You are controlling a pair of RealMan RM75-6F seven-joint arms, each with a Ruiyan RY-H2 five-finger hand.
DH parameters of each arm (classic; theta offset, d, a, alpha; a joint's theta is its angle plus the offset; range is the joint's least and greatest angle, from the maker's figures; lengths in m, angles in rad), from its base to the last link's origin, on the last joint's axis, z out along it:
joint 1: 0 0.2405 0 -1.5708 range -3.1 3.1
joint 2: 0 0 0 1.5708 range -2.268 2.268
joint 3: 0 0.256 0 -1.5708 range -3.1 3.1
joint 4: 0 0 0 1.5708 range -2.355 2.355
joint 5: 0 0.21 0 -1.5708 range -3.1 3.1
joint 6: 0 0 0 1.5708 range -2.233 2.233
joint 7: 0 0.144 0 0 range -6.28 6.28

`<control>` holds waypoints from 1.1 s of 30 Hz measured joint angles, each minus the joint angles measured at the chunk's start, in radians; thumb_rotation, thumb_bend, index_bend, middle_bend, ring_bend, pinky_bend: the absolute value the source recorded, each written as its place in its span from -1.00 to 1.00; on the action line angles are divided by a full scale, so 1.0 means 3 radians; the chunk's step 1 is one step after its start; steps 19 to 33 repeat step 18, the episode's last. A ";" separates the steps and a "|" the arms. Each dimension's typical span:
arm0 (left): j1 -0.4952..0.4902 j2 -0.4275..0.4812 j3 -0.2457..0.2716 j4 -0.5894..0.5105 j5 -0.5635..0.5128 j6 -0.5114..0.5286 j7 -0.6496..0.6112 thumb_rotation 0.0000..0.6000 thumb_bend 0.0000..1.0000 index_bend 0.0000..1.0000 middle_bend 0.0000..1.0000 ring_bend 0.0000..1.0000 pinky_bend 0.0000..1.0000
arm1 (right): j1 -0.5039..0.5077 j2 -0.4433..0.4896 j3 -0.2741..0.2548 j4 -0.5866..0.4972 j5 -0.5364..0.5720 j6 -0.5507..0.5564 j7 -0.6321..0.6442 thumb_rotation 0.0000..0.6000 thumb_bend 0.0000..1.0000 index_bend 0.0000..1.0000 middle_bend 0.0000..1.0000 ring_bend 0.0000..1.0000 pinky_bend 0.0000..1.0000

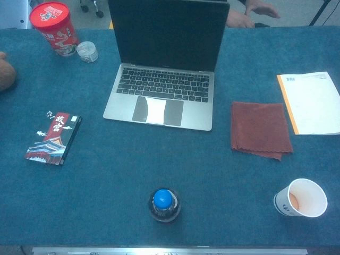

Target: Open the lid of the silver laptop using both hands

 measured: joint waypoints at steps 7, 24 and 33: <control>0.0051 -0.0024 -0.0030 0.0020 0.0035 0.0007 0.0007 1.00 -0.38 -0.68 -0.73 -0.89 -0.84 | -0.0100 -0.0017 0.0041 0.0042 -0.0035 -0.0018 0.0039 1.00 -0.13 -0.96 -0.76 -1.00 -0.90; 0.0124 0.0018 -0.0075 -0.0007 0.0040 -0.0004 0.0013 1.00 -0.38 -0.68 -0.74 -0.89 -0.84 | -0.0197 0.0030 0.0111 -0.0019 -0.0164 0.0010 -0.0008 1.00 -0.13 -0.96 -0.76 -1.00 -0.90; 0.0124 0.0018 -0.0075 -0.0007 0.0040 -0.0004 0.0013 1.00 -0.38 -0.68 -0.74 -0.89 -0.84 | -0.0197 0.0030 0.0111 -0.0019 -0.0164 0.0010 -0.0008 1.00 -0.13 -0.96 -0.76 -1.00 -0.90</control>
